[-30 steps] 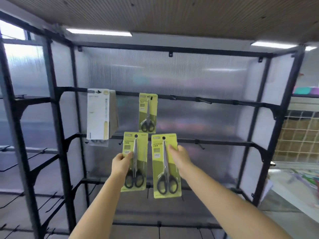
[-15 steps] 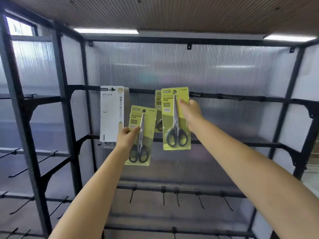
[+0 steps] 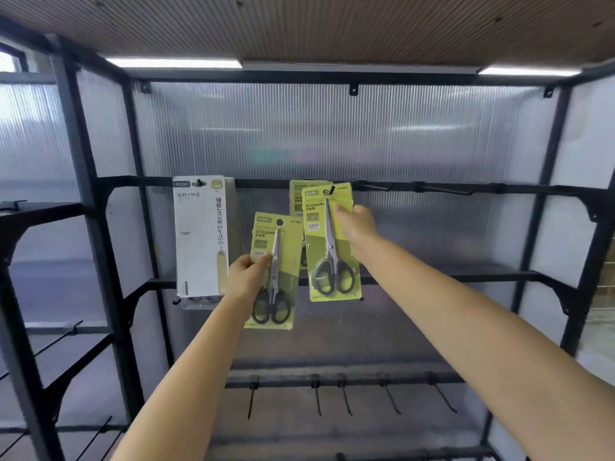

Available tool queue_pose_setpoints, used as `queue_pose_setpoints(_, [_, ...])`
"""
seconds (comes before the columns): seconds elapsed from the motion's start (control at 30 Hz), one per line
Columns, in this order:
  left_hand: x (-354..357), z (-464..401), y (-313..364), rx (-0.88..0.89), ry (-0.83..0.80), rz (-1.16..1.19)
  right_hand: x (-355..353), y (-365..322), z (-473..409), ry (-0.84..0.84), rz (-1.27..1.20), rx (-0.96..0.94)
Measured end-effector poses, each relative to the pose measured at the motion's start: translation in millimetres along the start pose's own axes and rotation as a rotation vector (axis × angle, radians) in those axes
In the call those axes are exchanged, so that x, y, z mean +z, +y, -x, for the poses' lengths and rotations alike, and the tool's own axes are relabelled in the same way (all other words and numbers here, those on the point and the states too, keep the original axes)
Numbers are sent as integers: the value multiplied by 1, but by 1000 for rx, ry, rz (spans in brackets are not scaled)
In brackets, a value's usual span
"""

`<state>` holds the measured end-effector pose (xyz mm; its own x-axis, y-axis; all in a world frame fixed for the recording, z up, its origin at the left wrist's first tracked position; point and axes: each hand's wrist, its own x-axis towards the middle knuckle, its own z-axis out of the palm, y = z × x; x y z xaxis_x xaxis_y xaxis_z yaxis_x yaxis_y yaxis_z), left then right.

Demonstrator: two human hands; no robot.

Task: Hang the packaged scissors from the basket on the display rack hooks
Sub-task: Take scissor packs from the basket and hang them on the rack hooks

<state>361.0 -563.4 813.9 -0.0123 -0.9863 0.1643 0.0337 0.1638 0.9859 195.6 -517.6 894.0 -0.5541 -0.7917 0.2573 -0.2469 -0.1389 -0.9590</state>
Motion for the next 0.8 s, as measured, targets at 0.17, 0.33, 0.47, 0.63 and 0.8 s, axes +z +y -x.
queue_pose_setpoints(0.17, [-1, -12, -7, -44, 40, 28, 16, 4, -18, 32, 70, -33])
queue_pose_setpoints(0.33, [-7, -25, -11, -71, 79, 45, 28, 6, -39, 38, 148, -25])
queue_pose_setpoints(0.47, [-12, -35, -12, -69, 104, 37, 33, 9, -54, 13, 112, 25])
queue_pose_setpoints(0.63, [-9, -43, -13, -65, 94, 41, 35, 12, -69, 21, 136, 24])
queue_pose_setpoints(0.8, [0, -42, -16, -76, 88, -7, 33, 15, -77, -15, 217, 18])
